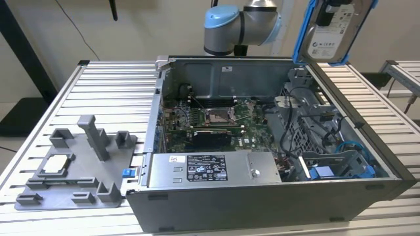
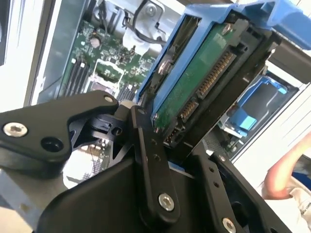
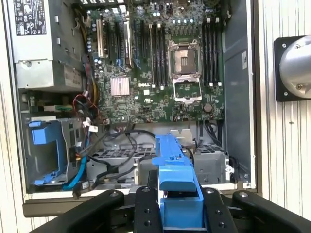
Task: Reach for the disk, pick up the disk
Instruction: 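Pick up the disk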
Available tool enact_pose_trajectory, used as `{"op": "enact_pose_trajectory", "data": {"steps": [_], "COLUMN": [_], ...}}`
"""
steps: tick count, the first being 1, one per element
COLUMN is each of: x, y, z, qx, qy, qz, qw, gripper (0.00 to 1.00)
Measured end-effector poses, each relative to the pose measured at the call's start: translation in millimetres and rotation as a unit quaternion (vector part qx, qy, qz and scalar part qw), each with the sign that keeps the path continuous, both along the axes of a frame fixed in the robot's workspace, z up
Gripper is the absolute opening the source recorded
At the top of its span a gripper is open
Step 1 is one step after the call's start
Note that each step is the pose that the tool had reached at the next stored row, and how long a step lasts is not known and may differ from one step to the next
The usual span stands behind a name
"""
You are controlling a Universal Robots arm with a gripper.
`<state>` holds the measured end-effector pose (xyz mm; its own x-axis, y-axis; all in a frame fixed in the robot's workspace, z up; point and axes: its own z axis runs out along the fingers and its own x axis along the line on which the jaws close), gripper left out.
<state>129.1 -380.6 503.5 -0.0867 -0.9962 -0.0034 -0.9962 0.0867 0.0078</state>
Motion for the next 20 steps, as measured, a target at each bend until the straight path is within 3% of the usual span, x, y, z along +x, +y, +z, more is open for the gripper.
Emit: {"op": "enact_pose_trajectory", "data": {"steps": [11, 13, 20], "x": [-0.2, -0.2, -0.2], "y": [-44.7, -47.1, -47.4], "z": [-0.2, -0.2, -0.2], "qx": [0.0, 0.0, 0.0], "qy": [0.0, 0.0, 0.0], "qz": [0.0, 0.0, 0.0], "qw": [1.0, 1.0, 1.0], "gripper": [0.0, 0.0, 0.0]}}
